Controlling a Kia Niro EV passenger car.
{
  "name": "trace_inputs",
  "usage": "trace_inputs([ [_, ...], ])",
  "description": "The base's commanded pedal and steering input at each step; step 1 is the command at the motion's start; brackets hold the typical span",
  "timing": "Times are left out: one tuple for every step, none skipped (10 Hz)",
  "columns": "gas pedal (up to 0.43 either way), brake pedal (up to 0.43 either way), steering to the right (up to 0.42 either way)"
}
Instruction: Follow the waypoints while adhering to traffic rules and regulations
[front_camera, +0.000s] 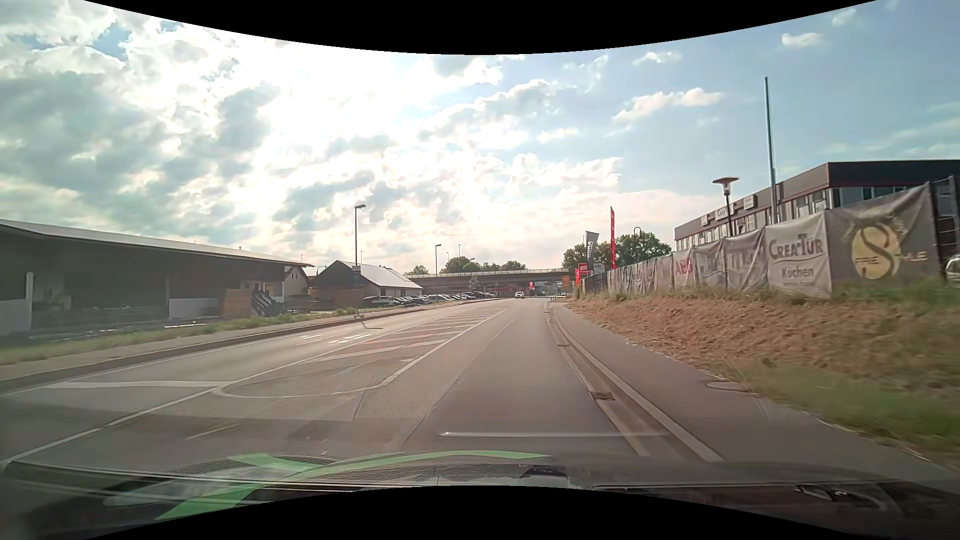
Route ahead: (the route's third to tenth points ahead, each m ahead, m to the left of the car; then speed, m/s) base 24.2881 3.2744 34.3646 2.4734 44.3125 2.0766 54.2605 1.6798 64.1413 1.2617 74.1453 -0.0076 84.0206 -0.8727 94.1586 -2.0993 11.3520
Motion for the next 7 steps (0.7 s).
trace_inputs([
  [0.177, 0.000, 0.005],
  [0.177, 0.000, 0.004],
  [0.177, 0.000, 0.004],
  [0.177, 0.000, 0.004],
  [0.177, 0.000, 0.004],
  [0.177, 0.000, 0.004],
  [0.177, 0.000, 0.004],
])
